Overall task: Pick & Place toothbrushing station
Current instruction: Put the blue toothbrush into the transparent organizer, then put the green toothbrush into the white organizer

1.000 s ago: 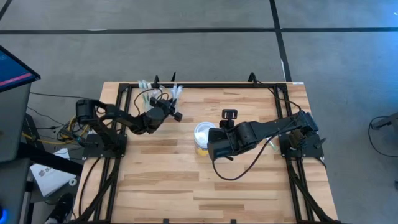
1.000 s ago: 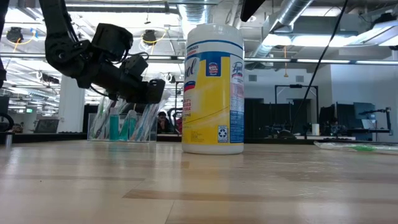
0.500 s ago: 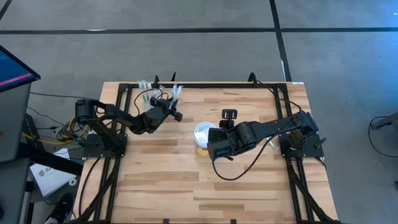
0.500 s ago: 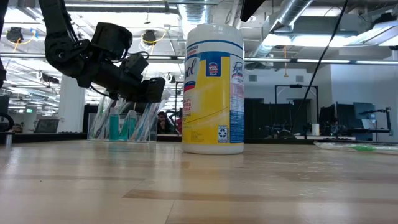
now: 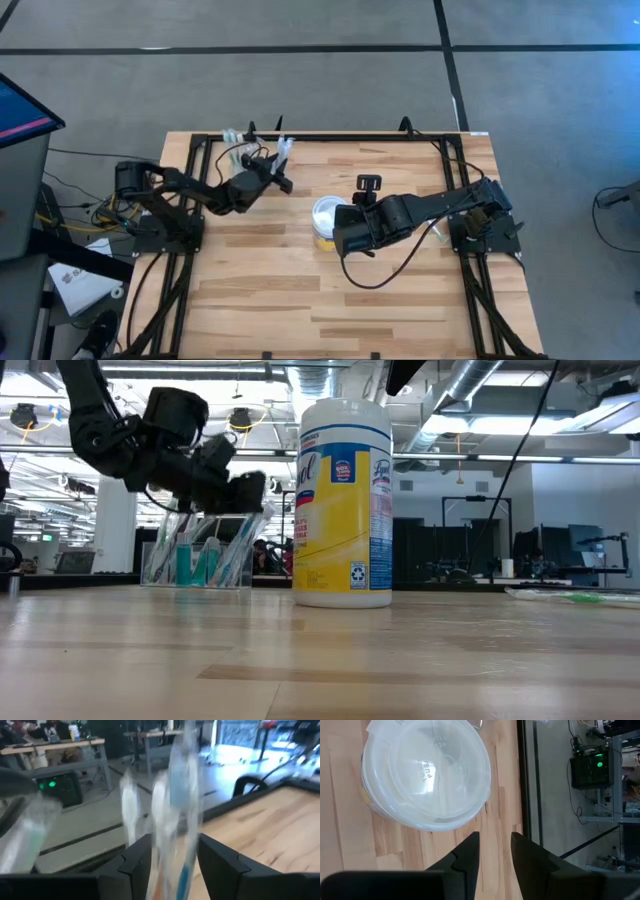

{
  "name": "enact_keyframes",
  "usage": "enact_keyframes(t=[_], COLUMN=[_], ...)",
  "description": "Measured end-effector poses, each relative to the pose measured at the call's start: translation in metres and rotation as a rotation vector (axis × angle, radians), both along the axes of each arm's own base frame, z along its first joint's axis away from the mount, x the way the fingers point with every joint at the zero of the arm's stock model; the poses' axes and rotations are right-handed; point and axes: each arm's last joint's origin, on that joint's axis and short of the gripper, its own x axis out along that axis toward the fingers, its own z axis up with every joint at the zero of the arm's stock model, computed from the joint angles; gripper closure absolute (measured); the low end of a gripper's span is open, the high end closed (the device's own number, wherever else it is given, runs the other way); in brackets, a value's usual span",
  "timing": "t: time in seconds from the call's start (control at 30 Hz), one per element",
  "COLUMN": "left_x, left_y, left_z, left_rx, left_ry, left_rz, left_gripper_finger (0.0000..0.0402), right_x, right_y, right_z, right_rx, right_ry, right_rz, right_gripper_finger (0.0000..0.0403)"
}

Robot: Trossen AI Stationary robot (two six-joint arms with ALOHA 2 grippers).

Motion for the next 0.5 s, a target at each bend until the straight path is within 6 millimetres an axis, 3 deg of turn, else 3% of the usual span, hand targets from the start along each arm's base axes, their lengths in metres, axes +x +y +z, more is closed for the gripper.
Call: enact_keyframes(t=[0.5], left_x=[-0.010], left_y=[-0.016], left_z=[0.049], left_rx=[0.099], left_ry=[-0.131], left_rz=[-0.065], left_gripper_finger=[0.0258], right_x=[0.000], right_y=[0.000], right_z=[0.000], right_rx=[0.000], right_ry=[0.000], right_rz=[0.000], right_gripper_finger=[0.0301])
